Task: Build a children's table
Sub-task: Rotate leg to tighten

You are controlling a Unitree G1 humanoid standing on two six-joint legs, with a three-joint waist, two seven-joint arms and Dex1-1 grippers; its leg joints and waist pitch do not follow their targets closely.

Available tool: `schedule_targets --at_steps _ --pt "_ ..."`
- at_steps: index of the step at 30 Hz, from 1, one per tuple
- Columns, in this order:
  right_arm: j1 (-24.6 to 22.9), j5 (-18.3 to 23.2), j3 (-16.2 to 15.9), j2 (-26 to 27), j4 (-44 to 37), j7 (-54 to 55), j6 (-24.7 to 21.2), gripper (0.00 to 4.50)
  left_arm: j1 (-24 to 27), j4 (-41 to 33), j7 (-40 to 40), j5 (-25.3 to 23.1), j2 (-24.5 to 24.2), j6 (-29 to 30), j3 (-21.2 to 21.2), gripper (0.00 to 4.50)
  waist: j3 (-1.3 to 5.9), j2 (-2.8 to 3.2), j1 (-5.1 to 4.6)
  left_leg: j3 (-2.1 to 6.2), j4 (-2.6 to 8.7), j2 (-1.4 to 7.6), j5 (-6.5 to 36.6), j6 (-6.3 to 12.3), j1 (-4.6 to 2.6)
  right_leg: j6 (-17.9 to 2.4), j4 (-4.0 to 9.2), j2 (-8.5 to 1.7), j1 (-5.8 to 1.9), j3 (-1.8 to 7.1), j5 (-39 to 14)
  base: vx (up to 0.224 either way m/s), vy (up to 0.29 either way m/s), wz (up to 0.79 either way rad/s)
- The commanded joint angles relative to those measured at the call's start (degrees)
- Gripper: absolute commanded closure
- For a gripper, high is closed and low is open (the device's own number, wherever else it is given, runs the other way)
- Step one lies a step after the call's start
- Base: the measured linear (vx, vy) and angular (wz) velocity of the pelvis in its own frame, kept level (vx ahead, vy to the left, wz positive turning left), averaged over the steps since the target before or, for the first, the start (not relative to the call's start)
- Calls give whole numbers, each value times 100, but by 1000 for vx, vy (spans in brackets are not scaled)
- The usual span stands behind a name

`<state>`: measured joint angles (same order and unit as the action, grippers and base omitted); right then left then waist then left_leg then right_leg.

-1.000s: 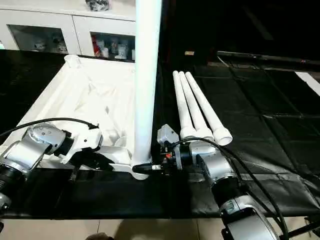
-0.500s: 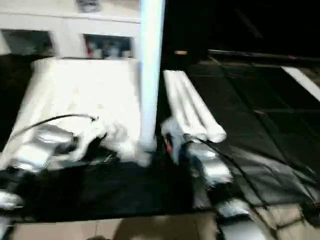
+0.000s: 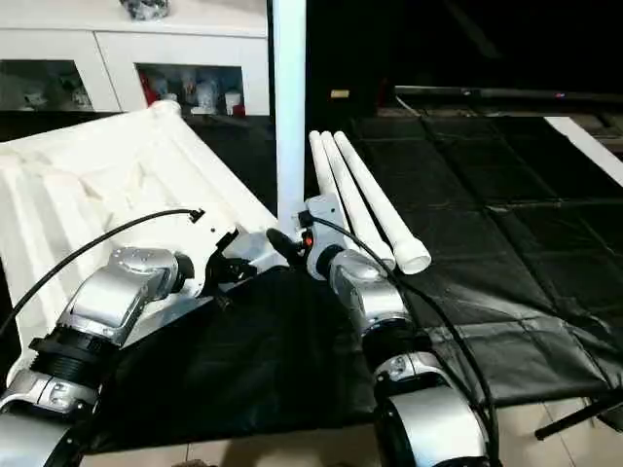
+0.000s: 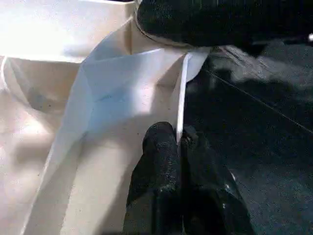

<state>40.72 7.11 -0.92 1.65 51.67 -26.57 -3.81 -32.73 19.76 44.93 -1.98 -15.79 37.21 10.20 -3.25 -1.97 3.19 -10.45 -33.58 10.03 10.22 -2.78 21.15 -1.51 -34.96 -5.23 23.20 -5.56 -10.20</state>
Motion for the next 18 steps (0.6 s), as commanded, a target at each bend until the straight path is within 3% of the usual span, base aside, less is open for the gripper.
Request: schedule_targets --at_steps 1,3,5,9,18 --pt "-91 -27 -317 325 224 -402 -37 63 -75 -359 29 183 10 -389 -7 450 405 64 34 118 370 324 822 316 -35 -1397 354 -422 -346 344 -654 0 0 0" --pt "-168 0 -295 138 88 -588 266 52 28 -412 309 167 -216 -534 74 450 391 39 11 123 390 337 1096 220 -42 -1307 396 -426 -339 344 -1023 0 0 0" --pt "-320 117 -254 -72 -154 -1017 446 30 113 -420 622 152 -435 -736 137 450 375 53 19 132 403 342 1293 155 -64 -1202 428 -425 -322 354 -1310 0 0 0" --pt "-582 221 -299 -477 -570 -1880 556 4 236 -392 1158 152 -807 -1166 247 450 373 74 38 131 415 361 1277 161 -68 -1201 405 -406 -319 362 -1152 0 0 0" --pt "-772 426 -545 -1274 -1186 -3668 500 4 301 27 2288 330 -1402 -2068 411 450 374 48 135 110 394 360 1137 260 -89 -1356 367 -405 -308 361 -917 0 0 0"
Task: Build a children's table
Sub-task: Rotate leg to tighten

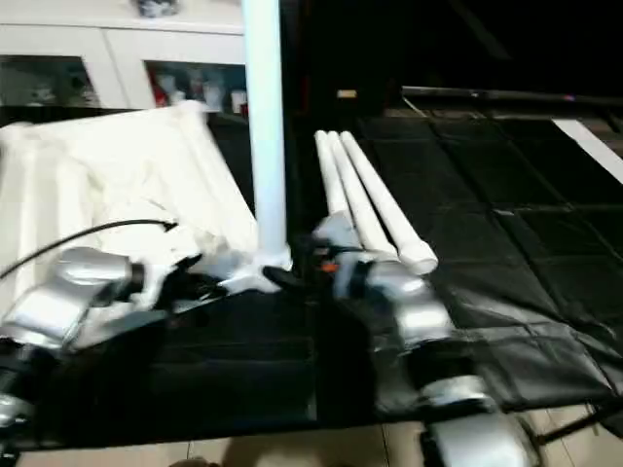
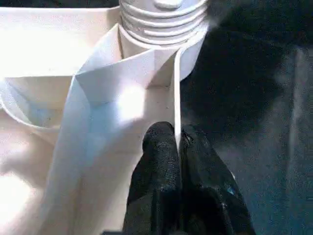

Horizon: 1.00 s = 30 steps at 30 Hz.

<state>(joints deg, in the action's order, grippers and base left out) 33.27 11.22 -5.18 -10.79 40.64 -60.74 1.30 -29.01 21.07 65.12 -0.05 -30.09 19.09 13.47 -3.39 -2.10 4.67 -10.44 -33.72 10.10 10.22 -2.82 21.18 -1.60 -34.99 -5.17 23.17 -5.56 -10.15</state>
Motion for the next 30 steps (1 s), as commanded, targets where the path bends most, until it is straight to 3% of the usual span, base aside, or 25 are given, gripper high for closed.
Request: schedule_targets --at_steps 1,5,9,13,14,19,30 --pt "3 4 -179 -135 -77 -510 -40 4 -80 -42 495 152 -55 -347 147 450 388 63 -3 106 408 350 1166 251 -89 -1344 372 -418 -309 362 -987 0 0 0" --pt "184 -153 -443 -399 49 -1208 48 4 -151 80 1316 212 -247 -740 383 450 381 61 85 94 415 376 1181 209 -104 -1328 367 -410 -291 357 -1117 0 0 0" --pt "297 -272 -609 -447 184 -1470 157 4 -256 199 1549 206 -272 -964 500 450 386 54 158 91 418 383 1282 112 -118 -1298 372 -438 -276 366 -1289 0 0 0" --pt "412 -357 -758 -445 337 -1699 221 4 -363 305 1681 133 -257 -1156 596 450 384 41 168 97 425 386 1379 51 -122 -1278 376 -445 -270 365 -1391 0 0 0" --pt "423 -359 -773 -443 353 -1729 220 32 -370 313 1684 120 -253 -1172 604 450 389 40 173 100 426 389 1362 37 -117 -1267 373 -445 -279 365 -1364 0 0 0" --pt "469 -434 -912 -481 429 -2031 258 69 -413 414 1727 72 -217 -1299 620 450 403 6 168 95 409 385 1186 92 -94 -1338 337 -442 -300 360 -1078 0 0 0" --pt "467 -353 -848 -435 560 -2119 247 163 -463 647 1707 53 -278 -1450 622 450 400 8 169 98 412 391 1241 72 -96 -1309 346 -443 -297 359 -1226 0 0 0"
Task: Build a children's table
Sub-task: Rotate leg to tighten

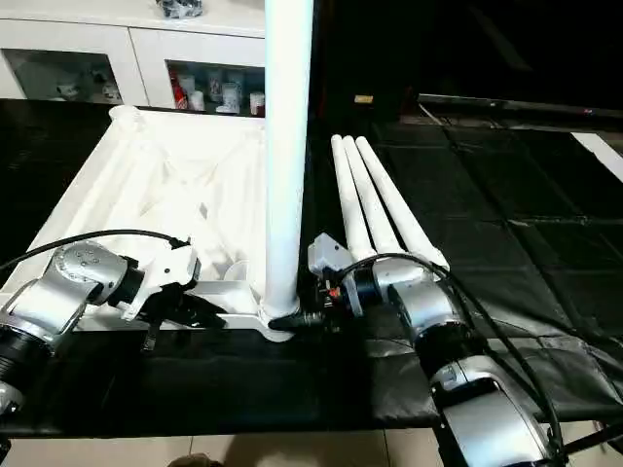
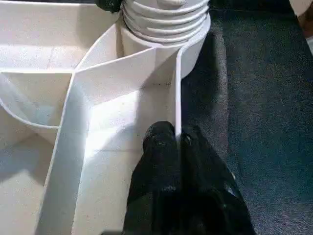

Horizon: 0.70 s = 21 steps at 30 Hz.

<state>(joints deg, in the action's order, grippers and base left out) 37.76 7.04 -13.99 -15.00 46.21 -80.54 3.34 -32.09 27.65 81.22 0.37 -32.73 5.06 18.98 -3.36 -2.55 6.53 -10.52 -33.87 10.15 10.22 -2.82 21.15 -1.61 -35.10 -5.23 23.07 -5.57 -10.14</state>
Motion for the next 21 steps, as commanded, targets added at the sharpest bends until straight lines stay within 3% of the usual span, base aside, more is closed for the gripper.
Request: schedule_targets --at_steps 1,10,11,12,13,14,17,18,21 --pt "-21 104 23 3 -29 -191 -4 166 -157 11 121 22 -9 -35 56 450 400 59 -15 106 425 386 1205 80 -93 -1318 350 -438 -289 358 -1177 0 0 0" --pt "-67 130 34 25 -65 -242 -46 171 -165 57 140 25 4 -42 36 450 398 60 -16 103 425 388 1228 72 -98 -1339 349 -435 -285 358 -1183 0 0 0" --pt "-225 267 171 221 -216 117 -374 171 -159 43 -438 36 220 364 -157 450 400 57 -16 103 423 386 1218 74 -96 -1337 347 -435 -288 358 -1177 0 0 0" --pt "-360 350 299 429 -322 563 -609 171 -154 7 -1020 45 441 774 -344 450 390 100 -26 94 435 400 1216 42 -110 -1357 349 -416 -279 372 -1057 0 0 0" --pt "-456 384 406 667 -345 1077 -826 173 -150 -72 -1567 62 672 1178 -517 450 377 98 -15 97 438 413 1265 16 -134 -1378 359 -429 -255 377 -1085 0 0 0" --pt "-514 355 452 862 -315 1498 -908 175 -154 -166 -1993 88 869 1519 -661 450 381 57 -28 131 455 402 1345 -63 -123 -1354 362 -458 -283 370 -1259 0 0 0" --pt "-496 278 539 1252 -92 2294 -984 176 -152 -450 -2589 142 1231 2029 -865 450 352 48 -143 154 466 368 1622 -237 -121 -1090 463 -489 -269 370 -2137 0 0 0" --pt "-378 318 725 1644 206 3075 -1070 176 -135 -738 -3034 143 1552 2354 -978 450 355 27 -182 160 450 337 1660 -199 -99 -963 507 -495 -287 354 -2423 0 0 0" --pt "-248 377 850 1882 416 3494 -1091 178 -140 -894 -3329 123 1777 2579 -1048 450 364 17 -254 164 436 319 1579 -130 -96 -825 552 -486 -276 346 -2635 0 0 0"
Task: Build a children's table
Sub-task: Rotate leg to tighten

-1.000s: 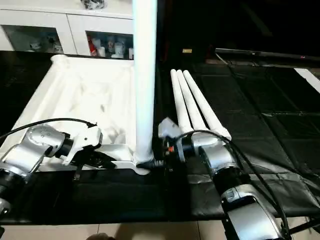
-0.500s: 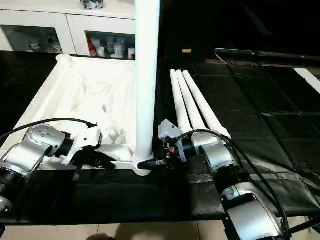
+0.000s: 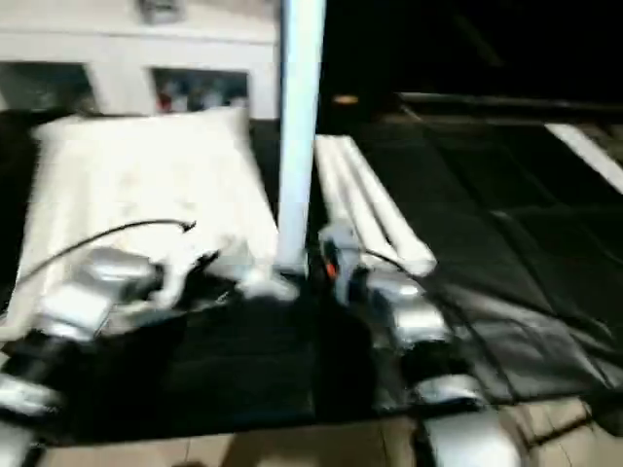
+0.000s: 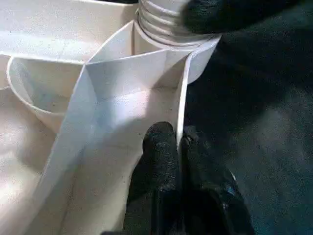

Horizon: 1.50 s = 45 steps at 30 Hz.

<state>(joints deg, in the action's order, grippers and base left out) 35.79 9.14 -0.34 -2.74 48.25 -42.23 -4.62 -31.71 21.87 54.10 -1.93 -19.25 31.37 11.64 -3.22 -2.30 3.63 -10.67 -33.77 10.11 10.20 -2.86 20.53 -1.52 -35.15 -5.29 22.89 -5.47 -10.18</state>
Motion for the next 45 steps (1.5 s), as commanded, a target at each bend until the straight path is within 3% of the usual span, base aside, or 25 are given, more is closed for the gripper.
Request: schedule_targets --at_steps 1,2,5,6,10,11,15,20,30,32,35,36,38,41,42,44,45 --pt "52 174 -456 758 360 -76 -289 178 -199 -362 -793 336 562 29 -355 450 351 3 35 169 421 324 1536 -95 -47 -850 558 -471 -236 344 -2552 0 0 0" --pt "238 71 -411 957 589 425 -155 178 -245 -447 -1144 227 843 131 -379 450 356 10 16 172 422 320 1454 -43 -29 -905 539 -455 -248 340 -2350 0 0 0" --pt "253 -82 -359 1065 511 585 -202 178 -262 -584 -1353 133 1019 347 -374 450 381 14 -4 152 423 339 1238 12 -22 -1033 471 -420 -262 345 -1723 0 0 0" --pt "247 -94 -357 1072 490 560 -203 122 -262 -606 -1367 124 1035 382 -370 450 392 18 10 139 413 335 1113 90 -30 -1105 447 -410 -261 346 -1412 0 0 0" --pt "195 -20 -215 990 376 547 -206 103 -202 -642 -1287 31 882 295 -236 450 415 11 8 126 383 319 698 354 28 -1280 365 -400 -305 344 -659 0 0 0" --pt "179 -68 -205 957 361 559 -148 72 -163 -694 -1270 21 828 312 -215 450 403 31 10 120 382 315 765 371 14 -1293 389 -406 -294 338 -757 0 0 0" --pt "67 -123 -258 685 193 360 78 47 -28 -662 -1049 12 499 150 -182 450 383 42 -16 138 410 333 1146 214 10 -1175 449 -423 -295 339 -1369 0 0 0" --pt "-143 -118 -336 205 -241 -182 264 5 156 -619 -547 22 61 -166 -194 450 369 57 -32 147 427 340 1295 181 -7 -1137 459 -405 -275 342 -1418 0 0 0" --pt "-378 149 -621 -854 -1109 -2203 154 5 500 -572 1092 267 -933 -1193 165 450 368 10 17 128 409 346 1146 347 -5 -1243 421 -404 -277 352 -1182 0 0 0" --pt "-353 172 -645 -920 -1119 -2352 126 5 522 -579 1256 282 -1017 -1235 208 450 362 38 34 123 416 362 1200 300 -33 -1250 420 -403 -251 357 -1270 0 0 0" --pt "-242 163 -716 -1066 -1066 -2730 165 5 550 -540 1686 276 -1234 -1420 325 450 347 27 87 126 436 377 1351 192 -44 -1225 437 -412 -237 356 -1507 0 0 0" --pt "-135 93 -784 -1123 -943 -2912 267 5 552 -524 1963 299 -1338 -1553 402 450 344 -10 101 121 437 382 1382 155 -52 -1209 441 -414 -231 360 -1535 0 0 0" --pt "-53 23 -889 -1183 -866 -3126 355 5 534 -501 2187 315 -1427 -1685 496 450 348 15 138 121 440 384 1394 99 -57 -1208 427 -422 -228 360 -1572 0 0 0" --pt "-16 -6 -999 -1232 -852 -3380 371 5 495 -470 2316 303 -1488 -1771 565 450 342 14 164 115 442 384 1397 75 -64 -1211 415 -415 -225 365 -1510 0 0 0" --pt "4 -12 -1048 -1256 -840 -3523 389 5 457 -441 2382 292 -1517 -1834 598 450 358 -41 172 109 437 389 1314 80 -53 -1218 397 -420 -239 365 -1390 0 0 0" --pt "49 -17 -1105 -1280 -779 -3694 412 5 386 -385 2510 265 -1569 -1951 671 450 359 -38 195 110 432 384 1242 102 -45 -1226 389 -423 -242 363 -1342 0 0 0" --pt "68 -14 -1128 -1288 -754 -3760 405 33 354 -354 2546 253 -1581 -1990 691 450 366 -26 209 111 429 386 1202 100 -49 -1244 375 -422 -244 359 -1284 0 0 0"
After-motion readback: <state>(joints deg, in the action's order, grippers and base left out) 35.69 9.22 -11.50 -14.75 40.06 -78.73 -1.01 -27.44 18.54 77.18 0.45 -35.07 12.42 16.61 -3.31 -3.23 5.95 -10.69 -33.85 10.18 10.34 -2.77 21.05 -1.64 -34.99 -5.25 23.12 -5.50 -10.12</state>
